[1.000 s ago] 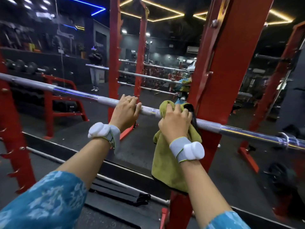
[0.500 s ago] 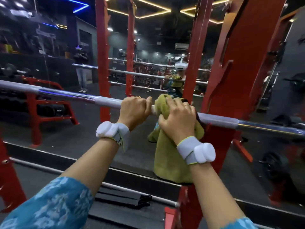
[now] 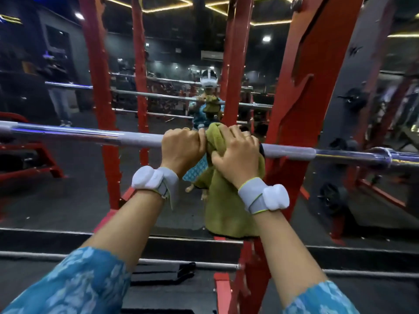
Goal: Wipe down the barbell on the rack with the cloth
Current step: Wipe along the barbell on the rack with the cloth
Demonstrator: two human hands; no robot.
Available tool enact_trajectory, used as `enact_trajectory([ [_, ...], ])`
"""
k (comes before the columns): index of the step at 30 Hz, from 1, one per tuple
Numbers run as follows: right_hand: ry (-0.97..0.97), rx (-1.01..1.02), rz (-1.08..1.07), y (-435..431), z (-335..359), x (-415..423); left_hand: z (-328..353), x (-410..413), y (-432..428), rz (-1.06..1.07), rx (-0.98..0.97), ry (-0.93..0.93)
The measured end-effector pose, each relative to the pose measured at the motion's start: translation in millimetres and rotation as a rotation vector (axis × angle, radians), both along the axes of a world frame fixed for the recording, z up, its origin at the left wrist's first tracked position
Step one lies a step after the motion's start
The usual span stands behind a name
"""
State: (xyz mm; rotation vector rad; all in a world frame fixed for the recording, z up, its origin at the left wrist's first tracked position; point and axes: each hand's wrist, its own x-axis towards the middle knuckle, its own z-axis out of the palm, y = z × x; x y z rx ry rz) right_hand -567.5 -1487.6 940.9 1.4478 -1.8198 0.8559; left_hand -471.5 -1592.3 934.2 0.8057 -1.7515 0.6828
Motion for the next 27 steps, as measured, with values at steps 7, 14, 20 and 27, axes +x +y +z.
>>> enact_trajectory([
  [7,-0.198,0.007,-0.135,24,2,-31,3,-1,3,0.018,0.054,-0.015],
  [14,-0.269,0.070,-0.082,15,4,0,7,-1,8,-0.012,0.123,-0.030],
  [20,-0.252,0.159,0.045,21,9,2,7,0,10,-0.048,0.167,-0.050],
  [27,-0.434,0.121,-0.095,30,17,-25,16,7,21,-0.050,0.273,-0.161],
])
